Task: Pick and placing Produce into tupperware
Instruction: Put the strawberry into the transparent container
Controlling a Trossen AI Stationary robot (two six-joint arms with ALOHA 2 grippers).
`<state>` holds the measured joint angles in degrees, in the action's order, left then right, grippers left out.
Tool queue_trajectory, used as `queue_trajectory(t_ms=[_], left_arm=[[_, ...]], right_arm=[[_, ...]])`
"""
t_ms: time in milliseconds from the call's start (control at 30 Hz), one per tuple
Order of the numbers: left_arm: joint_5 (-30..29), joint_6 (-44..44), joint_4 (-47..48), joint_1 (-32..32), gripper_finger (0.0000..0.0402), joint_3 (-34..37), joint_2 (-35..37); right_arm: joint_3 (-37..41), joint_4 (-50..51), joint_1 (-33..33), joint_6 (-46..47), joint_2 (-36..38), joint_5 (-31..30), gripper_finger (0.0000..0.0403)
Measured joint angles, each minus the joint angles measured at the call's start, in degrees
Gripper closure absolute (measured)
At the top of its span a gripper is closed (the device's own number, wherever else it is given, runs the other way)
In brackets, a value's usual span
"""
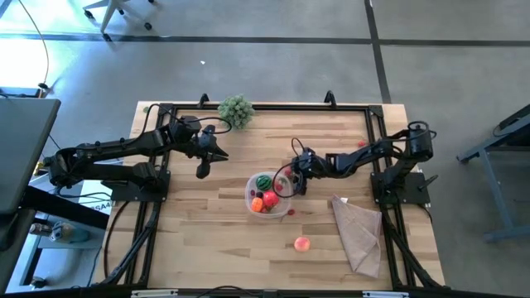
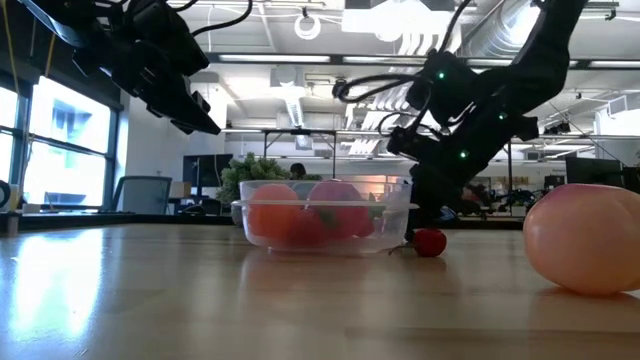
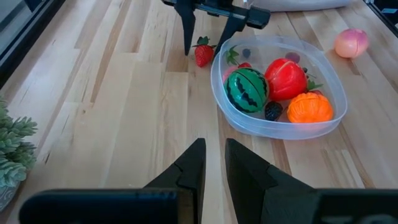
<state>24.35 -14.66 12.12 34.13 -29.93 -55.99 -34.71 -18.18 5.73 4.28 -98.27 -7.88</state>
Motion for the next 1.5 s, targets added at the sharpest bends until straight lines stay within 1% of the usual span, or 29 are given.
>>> queue_trajectory(t_ms=[433,800,1000,1267,1400,1500], left_arm=[[-0.01,0.0,0.0,-0.02,0.035,0.0,0.0],[0.0,0.0,0.0,-0.02,0.035,0.0,0.0],[-0.01,0.0,0.0,0.0,0.035,0.0,0.0],[-0.01,-0.01,0.0,-0.01,0.035,0.0,0.0],[0.0,0.0,0.0,0.0,0.035,0.0,0.0],[0.0,-0.01,0.01,-0.02,0.035,0.0,0.0]], right_arm=[[-0.14,0.35,0.66,0.19,0.04,0.67,0.0209],[-0.12,0.22,0.66,0.34,0.04,1.01,0.0263],[-0.1,0.08,0.65,0.39,0.04,0.76,0.0266],[-0.06,-1.38,0.66,0.36,0.25,-1.64,0.0267],[-1.34,-0.32,0.66,-0.08,2.08,-2.54,0.0267],[-2.98,2.65,0.66,-0.66,4.58,-2.99,0.0267]])
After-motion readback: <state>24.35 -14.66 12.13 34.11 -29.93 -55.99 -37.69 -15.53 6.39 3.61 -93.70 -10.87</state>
